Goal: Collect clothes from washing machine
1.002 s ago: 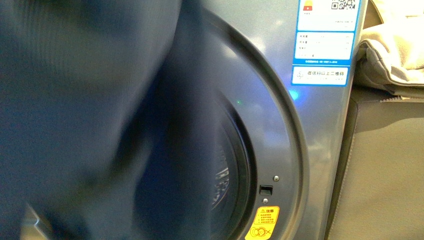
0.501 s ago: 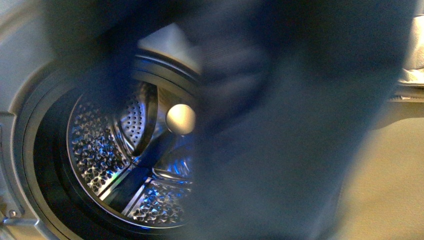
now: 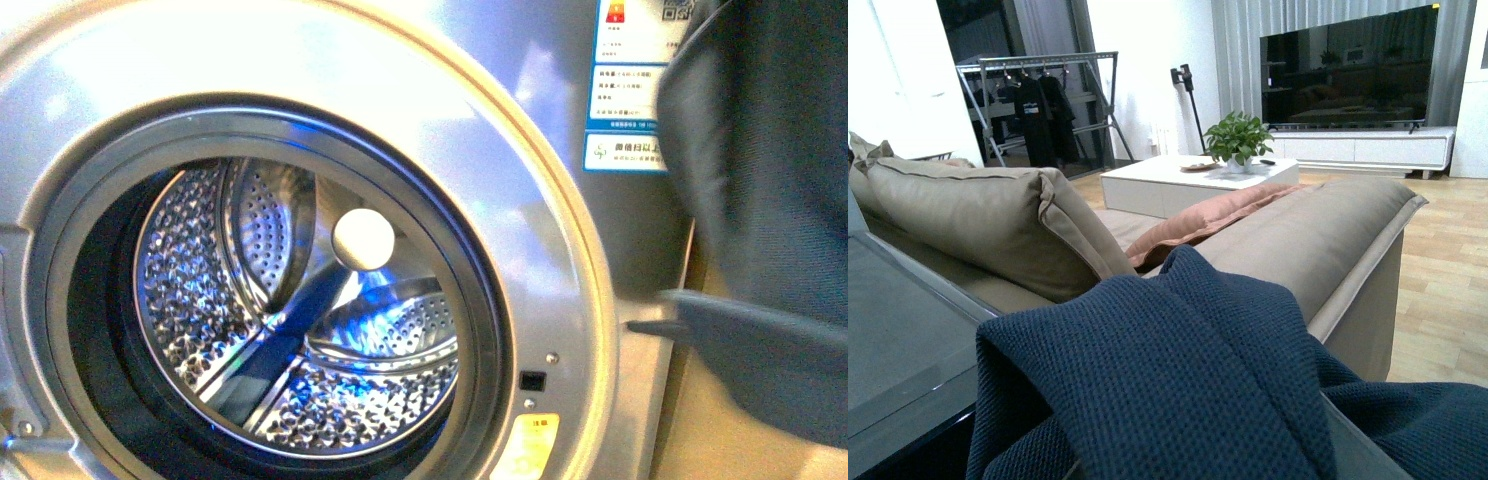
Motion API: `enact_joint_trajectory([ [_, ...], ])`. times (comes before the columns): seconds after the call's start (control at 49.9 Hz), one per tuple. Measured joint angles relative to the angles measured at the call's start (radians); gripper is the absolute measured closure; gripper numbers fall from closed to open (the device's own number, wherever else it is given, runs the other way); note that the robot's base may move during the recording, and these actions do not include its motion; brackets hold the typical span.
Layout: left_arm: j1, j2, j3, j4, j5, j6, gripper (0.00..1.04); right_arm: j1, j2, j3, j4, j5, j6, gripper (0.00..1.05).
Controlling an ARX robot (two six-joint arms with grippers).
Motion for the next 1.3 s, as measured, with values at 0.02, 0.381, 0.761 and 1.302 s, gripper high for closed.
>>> enact_joint_trajectory([
  [0.02,0.000,0.000,0.000,0.000,0.000,0.000,0.92,0.000,0.000,0.000,0.000,0.000,0.000,0.08],
  [0.381,0.002,0.000,0.000,0.000,-0.003,0.000,0.92,-0.106,0.070,0.011,0.036,-0.299,0.095,0.08],
  [0.761,0.001,0.000,0.000,-0.001,0.000,0.000,0.92,-0.476,0.502,0.234,0.454,-0.890,0.405,0.08],
  [1.302,0.002,0.000,0.000,-0.001,-0.002,0.000,0.92,-0.407,0.880,0.644,1.205,-1.114,0.981,0.08],
])
